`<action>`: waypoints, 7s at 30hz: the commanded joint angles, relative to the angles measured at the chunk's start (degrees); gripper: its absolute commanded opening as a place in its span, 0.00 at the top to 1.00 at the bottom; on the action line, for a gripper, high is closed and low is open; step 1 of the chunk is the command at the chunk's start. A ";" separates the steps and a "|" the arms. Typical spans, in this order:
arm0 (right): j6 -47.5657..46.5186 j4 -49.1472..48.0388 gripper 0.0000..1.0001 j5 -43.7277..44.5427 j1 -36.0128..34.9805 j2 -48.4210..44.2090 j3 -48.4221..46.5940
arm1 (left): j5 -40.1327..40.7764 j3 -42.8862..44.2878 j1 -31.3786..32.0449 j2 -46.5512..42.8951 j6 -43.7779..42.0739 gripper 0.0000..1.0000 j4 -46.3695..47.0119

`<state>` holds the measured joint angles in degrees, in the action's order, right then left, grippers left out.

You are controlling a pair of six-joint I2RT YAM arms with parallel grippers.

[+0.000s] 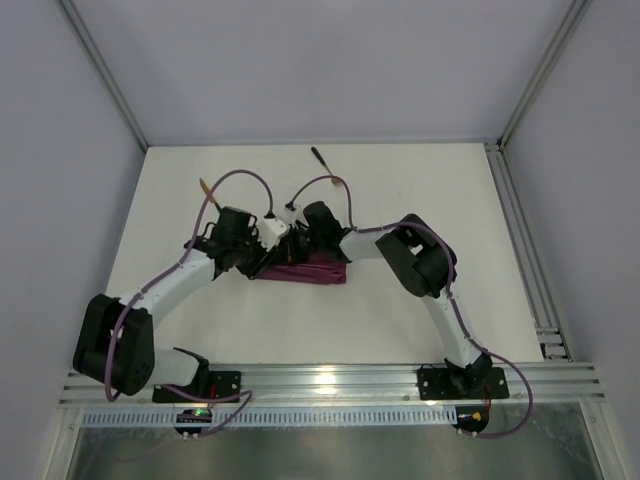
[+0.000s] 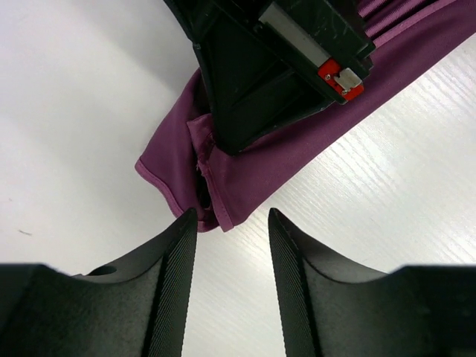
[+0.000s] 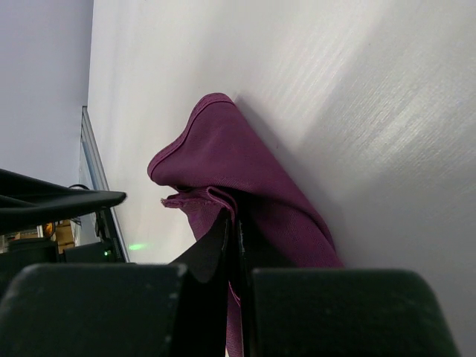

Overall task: Fold the napkin into a case and place the utensils inside
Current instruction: Grasp the top corner of the smaller rectangle folded napkin from the folded napkin.

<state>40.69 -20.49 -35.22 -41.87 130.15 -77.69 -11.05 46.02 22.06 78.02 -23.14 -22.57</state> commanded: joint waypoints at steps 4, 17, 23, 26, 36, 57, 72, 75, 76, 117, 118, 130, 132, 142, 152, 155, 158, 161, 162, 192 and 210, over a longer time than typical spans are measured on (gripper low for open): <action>-0.17 2.83 0.96 3.76 0.47 1.95 0.17 | 2.26 2.41 -0.09 -0.51 -0.77 0.50 -0.29; -0.69 2.74 0.96 2.35 0.47 2.30 0.00 | 7.53 2.67 -0.09 10.13 -1.74 0.50 12.02; -1.49 2.82 0.96 1.21 0.47 2.13 -0.18 | 5.69 2.50 -0.09 13.65 -0.51 0.69 13.95; -2.01 2.74 0.95 0.51 0.47 1.95 -0.09 | 4.81 2.23 -0.09 13.83 0.19 0.96 14.57; -8.86 9.67 0.62 -1.25 1.35 -5.77 0.17 | 6.21 -0.14 -0.62 12.25 -0.68 1.00 15.45; -30.40 28.92 0.46 2.35 5.39 -21.43 13.18 | 4.19 0.03 -1.67 12.60 -0.59 1.00 14.57; -31.55 30.95 0.96 2.18 5.39 -21.86 8.79 | 5.25 -0.32 -1.85 13.30 -4.55 1.00 14.66; -31.63 30.08 0.96 1.21 5.39 -22.13 8.08 | 5.42 -0.49 -1.85 13.47 -5.16 1.00 14.83; -31.20 29.72 0.96 1.30 5.39 -22.22 8.08 | 5.34 -0.75 -1.85 13.39 -5.25 1.00 15.01; -21.97 30.87 0.55 4.73 7.68 -2.98 -14.15 | 4.28 0.03 -2.11 12.95 -3.32 1.00 14.48; -21.44 29.47 0.55 3.85 6.98 -2.36 -14.16 | 4.28 0.03 -2.11 12.86 -3.32 1.00 14.39; -18.63 23.05 0.96 -1.43 4.08 -3.05 -6.17 | 1.21 2.58 -5.19 13.74 0.02 1.00 13.69; -16.88 21.64 0.96 -1.34 3.38 -4.72 -3.00 | -0.45 2.67 -5.36 13.65 -0.07 1.00 13.25; -11.15 13.01 0.65 1.11 1.17 -11.05 4.04 | -2.04 1.27 -5.37 13.92 -3.49 1.00 12.37; -14.85 11.00 0.60 10.87 3.11 -13.08 1.67 | -4.07 1.79 -5.37 13.04 -7.10 1.00 11.49; -14.67 8.72 0.63 12.19 2.84 -14.04 2.28 | -4.07 1.88 -5.37 13.12 -7.54 1.00 11.32; -15.20 6.26 0.67 11.93 1.88 -14.31 2.37 | -4.07 2.06 -5.37 13.30 -7.54 1.00 11.23; -16.34 3.80 0.74 10.88 0.47 -14.22 2.28 | -4.24 2.32 -5.37 13.47 -7.19 1.00 11.14; -16.08 2.57 0.75 10.53 0.21 -13.70 2.28 | -4.24 2.41 -5.37 13.65 -7.01 1.00 10.97; -10.19 -10.36 0.65 8.77 -2.08 -9.73 8.69 | -5.39 3.99 -5.45 15.41 -3.32 1.00 10.79; -10.98 -1.83 0.91 11.40 -2.70 -5.08 2.28 | -5.48 4.61 -5.37 15.85 -2.53 1.00 10.26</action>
<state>29.80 -23.66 -25.17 -44.23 124.18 -73.01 -15.14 49.50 16.56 93.19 -26.04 -11.60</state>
